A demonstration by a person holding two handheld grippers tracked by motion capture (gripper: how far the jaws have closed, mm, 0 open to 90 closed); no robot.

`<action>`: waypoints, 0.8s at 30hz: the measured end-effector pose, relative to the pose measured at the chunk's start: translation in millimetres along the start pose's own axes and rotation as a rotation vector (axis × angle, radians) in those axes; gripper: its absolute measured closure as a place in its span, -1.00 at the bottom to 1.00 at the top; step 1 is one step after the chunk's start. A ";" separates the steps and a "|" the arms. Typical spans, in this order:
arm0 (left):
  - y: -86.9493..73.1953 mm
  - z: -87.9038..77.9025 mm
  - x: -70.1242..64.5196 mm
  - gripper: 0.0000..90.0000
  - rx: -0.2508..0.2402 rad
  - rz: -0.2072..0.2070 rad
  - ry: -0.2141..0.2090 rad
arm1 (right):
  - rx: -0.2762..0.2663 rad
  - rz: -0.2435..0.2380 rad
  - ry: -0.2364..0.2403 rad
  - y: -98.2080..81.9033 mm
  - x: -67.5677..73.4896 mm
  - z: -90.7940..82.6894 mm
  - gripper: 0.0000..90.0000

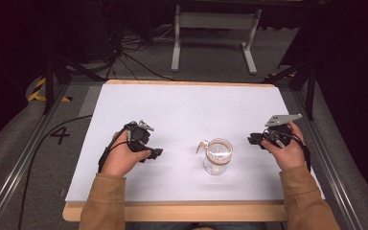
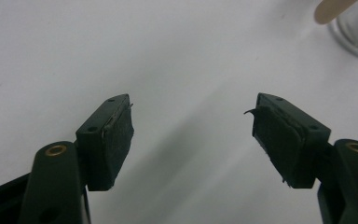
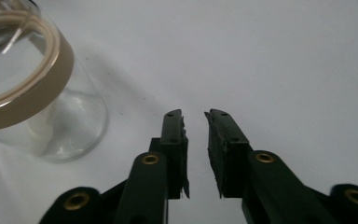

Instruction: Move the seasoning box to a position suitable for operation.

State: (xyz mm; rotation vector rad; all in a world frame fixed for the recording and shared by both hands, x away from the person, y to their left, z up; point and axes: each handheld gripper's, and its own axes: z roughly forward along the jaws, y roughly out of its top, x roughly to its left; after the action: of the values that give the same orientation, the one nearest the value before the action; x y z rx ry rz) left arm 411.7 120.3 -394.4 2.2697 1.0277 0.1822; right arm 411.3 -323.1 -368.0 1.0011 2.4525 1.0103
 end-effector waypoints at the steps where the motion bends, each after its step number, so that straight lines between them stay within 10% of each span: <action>1: 1.4 -1.1 -3.1 -0.35 -0.011 0.005 0.001 | -0.003 0.000 0.016 -0.8 0.0 -1.8 0.82; 10: 9.1 -14.6 -14.4 -0.40 -0.067 0.056 0.002 | 0.023 -0.010 0.109 -0.4 6.7 6.2 1.00; 17: 14.9 -22.8 -35.2 -0.42 -0.075 0.094 -0.095 | 0.007 -0.049 0.201 2.5 16.9 15.0 1.00; 24: 18.9 -27.4 -49.1 -0.36 -0.089 0.136 -0.108 | 0.012 -0.058 0.235 2.9 23.7 28.3 1.00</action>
State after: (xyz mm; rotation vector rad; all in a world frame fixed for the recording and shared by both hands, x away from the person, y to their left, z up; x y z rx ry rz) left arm 379.9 89.2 -355.2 2.2431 0.7957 0.1571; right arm 410.2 -290.9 -386.2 0.8523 2.6603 1.1543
